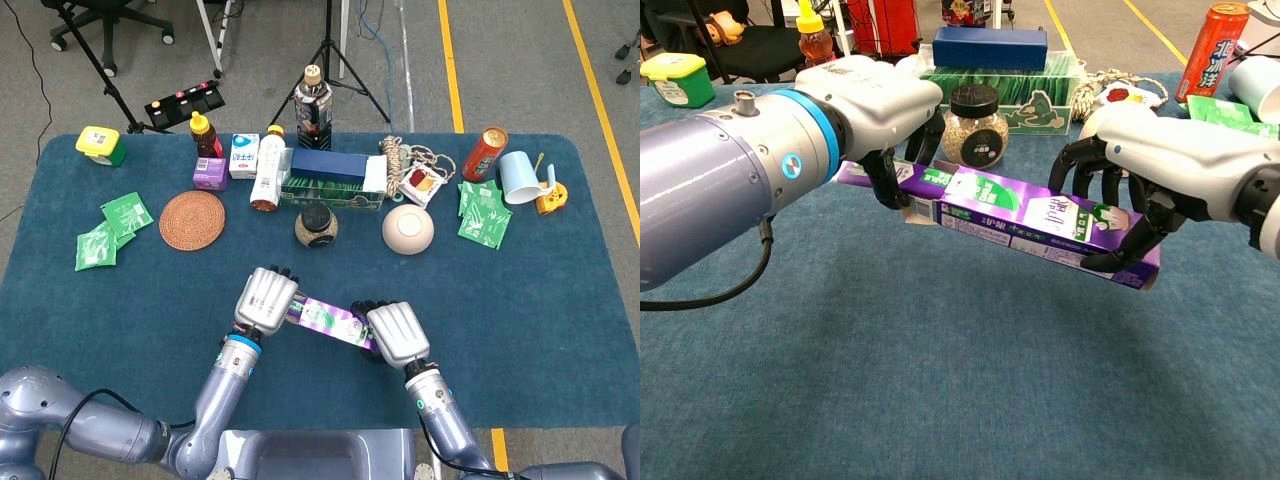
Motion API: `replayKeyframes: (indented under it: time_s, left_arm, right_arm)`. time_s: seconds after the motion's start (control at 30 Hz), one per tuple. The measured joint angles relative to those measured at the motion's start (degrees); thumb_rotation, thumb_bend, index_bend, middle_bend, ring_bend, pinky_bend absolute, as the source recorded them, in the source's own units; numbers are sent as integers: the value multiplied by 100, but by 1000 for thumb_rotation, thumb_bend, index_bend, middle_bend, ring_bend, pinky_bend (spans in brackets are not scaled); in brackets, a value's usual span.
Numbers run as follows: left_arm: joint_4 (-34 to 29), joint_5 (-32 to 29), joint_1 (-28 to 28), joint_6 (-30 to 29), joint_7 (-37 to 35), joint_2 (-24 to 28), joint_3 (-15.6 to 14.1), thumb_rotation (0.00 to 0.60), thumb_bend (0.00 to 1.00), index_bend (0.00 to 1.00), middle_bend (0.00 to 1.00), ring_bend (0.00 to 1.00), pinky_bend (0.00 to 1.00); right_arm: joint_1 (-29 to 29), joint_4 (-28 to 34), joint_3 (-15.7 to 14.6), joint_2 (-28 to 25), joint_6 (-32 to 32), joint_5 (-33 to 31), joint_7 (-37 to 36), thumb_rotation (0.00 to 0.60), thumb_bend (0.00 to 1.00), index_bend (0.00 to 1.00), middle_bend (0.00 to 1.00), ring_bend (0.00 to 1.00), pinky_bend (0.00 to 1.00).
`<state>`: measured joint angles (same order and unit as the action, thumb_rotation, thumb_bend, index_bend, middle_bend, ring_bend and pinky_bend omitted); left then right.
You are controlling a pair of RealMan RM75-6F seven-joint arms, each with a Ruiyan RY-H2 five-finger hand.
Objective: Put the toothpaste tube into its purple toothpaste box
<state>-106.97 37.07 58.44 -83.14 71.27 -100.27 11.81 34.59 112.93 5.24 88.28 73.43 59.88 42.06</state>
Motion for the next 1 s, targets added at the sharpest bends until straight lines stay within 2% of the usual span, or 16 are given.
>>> replayKeyframes:
  time_s: [0.4, 0.67, 0.77, 0.8, 0.9, 1.0]
  left_arm:
    - [-14, 269, 70, -98, 68, -124, -20, 600, 291, 561, 423, 423, 637]
    - [-50, 192, 130, -265, 339, -281, 30, 600, 287, 542, 411, 417, 621]
    - [-105, 124, 137, -366, 461, -305, 46, 600, 276, 368, 260, 334, 578]
    - [-131, 103, 136, -379, 479, -305, 53, 600, 272, 277, 182, 286, 554]
    - [-192, 87, 134, -410, 509, -287, 71, 600, 260, 69, 32, 186, 492]
    - [-262, 151, 132, -407, 480, -248, 85, 600, 242, 0, 0, 137, 458]
  right_arm:
    - [-157, -261, -42, -106, -159, 841, -1136, 600, 472, 441, 547, 535, 634]
    - [-217, -499, -65, 68, -92, 993, -992, 600, 472, 443, 550, 536, 635]
    - [-244, -537, -38, 84, -94, 988, -1058, 600, 479, 447, 553, 539, 637]
    - [-254, -546, -23, 80, -100, 988, -1113, 600, 480, 449, 554, 540, 637]
    - [-281, -575, 8, 65, -120, 1008, -1273, 600, 486, 456, 561, 544, 642]
    - [-310, -606, 40, 42, -140, 1041, -1458, 600, 490, 462, 565, 548, 645]
